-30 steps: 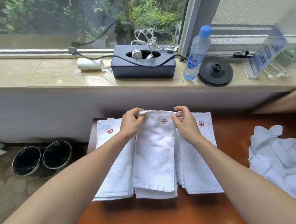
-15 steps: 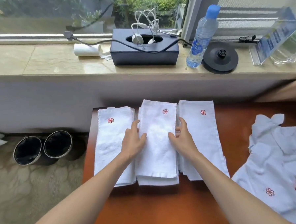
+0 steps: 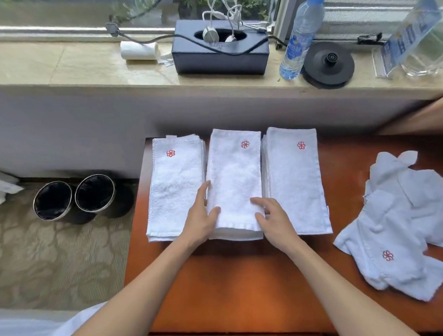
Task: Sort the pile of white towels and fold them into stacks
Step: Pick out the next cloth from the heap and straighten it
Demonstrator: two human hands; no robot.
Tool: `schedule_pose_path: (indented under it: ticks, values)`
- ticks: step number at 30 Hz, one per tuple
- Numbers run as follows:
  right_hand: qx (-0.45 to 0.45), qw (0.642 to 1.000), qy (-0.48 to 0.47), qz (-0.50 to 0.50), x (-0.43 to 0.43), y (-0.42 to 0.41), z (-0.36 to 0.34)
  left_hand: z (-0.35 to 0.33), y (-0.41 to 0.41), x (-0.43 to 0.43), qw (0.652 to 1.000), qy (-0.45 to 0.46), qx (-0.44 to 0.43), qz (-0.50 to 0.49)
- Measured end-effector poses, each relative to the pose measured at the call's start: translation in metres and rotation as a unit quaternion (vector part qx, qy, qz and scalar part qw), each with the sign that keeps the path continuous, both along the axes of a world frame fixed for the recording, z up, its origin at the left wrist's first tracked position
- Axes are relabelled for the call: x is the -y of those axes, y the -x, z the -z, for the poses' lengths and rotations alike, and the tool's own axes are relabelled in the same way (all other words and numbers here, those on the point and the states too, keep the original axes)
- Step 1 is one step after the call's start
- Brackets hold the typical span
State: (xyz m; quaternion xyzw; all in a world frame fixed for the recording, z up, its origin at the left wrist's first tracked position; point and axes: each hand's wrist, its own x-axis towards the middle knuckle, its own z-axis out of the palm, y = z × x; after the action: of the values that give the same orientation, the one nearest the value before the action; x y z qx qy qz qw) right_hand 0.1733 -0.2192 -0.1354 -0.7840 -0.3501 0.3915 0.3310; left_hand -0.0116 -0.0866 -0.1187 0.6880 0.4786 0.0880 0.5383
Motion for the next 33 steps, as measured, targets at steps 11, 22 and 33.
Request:
schedule_pose_path:
  ticks: [11,22,33]
  values:
    - [0.028,0.998,0.032,-0.037,0.007,0.011,-0.006,-0.001,0.005,0.014,0.974,-0.131,-0.117,0.141]
    - [0.101,0.993,0.045,-0.044,0.043,0.031,-0.029,0.003,0.010,0.040,0.879,-0.351,-0.208,0.248]
    - [0.148,0.985,0.059,-0.058,0.170,-0.013,-0.039,-0.010,-0.034,0.151,0.852,-0.373,-0.194,0.312]
